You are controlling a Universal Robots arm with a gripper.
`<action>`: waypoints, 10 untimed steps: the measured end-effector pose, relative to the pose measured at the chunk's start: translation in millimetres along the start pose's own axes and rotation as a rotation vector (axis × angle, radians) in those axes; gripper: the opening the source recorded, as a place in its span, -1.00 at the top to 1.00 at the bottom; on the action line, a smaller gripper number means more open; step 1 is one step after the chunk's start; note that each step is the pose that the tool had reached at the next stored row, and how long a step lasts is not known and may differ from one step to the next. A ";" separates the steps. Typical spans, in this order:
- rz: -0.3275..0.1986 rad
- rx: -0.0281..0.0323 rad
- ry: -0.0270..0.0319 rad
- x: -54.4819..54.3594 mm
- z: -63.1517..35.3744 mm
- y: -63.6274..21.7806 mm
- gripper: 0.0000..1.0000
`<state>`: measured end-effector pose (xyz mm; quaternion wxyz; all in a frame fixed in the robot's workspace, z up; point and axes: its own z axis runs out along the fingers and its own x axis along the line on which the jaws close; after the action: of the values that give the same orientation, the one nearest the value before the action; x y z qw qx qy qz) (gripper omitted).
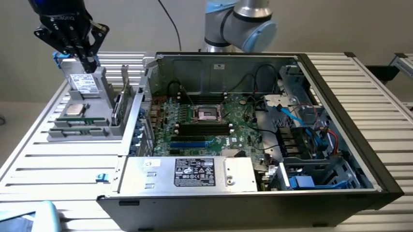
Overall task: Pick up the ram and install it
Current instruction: 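Reach for the ram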
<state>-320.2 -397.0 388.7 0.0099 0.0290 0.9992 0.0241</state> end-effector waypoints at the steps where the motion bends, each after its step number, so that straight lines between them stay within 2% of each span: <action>1: 0.000 0.0000 0.0001 4.6 0.4 -0.3 0.78; 10: 0.000 0.0001 0.0006 45.8 5.2 -1.1 0.78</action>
<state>-365.8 -395.2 382.6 0.0096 0.0290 0.9992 0.0240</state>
